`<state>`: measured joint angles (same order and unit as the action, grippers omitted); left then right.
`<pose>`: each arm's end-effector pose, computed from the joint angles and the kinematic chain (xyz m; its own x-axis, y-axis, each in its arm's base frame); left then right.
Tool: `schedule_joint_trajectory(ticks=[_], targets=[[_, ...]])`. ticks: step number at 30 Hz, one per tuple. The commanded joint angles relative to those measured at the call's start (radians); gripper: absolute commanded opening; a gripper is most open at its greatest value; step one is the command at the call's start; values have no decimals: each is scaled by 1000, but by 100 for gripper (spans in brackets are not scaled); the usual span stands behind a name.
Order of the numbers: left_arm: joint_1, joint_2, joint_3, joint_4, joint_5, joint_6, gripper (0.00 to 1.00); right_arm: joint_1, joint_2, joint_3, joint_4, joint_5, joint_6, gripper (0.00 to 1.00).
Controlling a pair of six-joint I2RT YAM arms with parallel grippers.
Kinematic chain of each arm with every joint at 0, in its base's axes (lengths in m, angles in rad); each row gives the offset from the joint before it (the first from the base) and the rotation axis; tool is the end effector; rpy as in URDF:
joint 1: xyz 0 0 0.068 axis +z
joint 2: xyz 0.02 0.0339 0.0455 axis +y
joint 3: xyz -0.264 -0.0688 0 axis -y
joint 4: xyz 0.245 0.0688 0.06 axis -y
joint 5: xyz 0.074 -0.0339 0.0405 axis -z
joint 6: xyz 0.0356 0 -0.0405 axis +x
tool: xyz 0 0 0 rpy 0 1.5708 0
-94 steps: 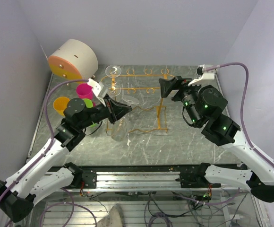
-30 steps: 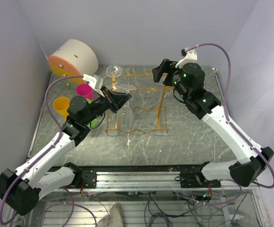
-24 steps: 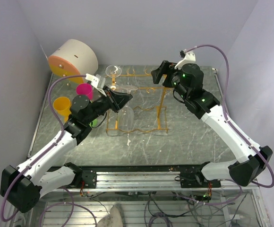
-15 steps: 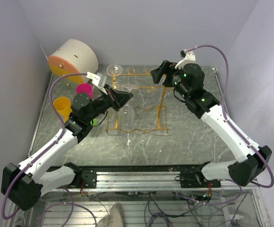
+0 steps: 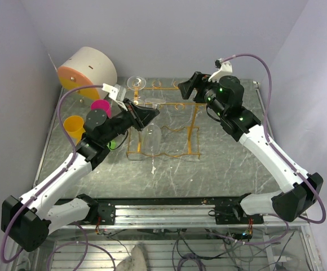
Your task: Place the wine glass upside down on the wine glass rack
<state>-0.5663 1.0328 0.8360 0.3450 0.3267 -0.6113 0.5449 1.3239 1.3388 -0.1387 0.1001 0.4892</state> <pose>0.1992 -0.1402 0.3670 -0.3433 -0.4259 -0.8371 0.7070 0.4696 -0.5288 0.2654 0.1567 0.4196 -0.2957 0.3675 -0.8818 -0.3308 0.8265 0.4554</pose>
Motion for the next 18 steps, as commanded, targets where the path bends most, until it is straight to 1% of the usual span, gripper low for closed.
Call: schedule_joint_trajectory(ticks=[1, 4, 18], targets=[[7, -39, 78, 81, 10, -22, 7, -10, 25, -26, -62, -8, 20, 81], [7, -40, 97, 75, 17, -30, 7, -13, 26, -23, -64, -9, 19, 81], [4, -22, 53, 75, 23, -35, 7, -23, 1, -44, -69, -6, 13, 81]])
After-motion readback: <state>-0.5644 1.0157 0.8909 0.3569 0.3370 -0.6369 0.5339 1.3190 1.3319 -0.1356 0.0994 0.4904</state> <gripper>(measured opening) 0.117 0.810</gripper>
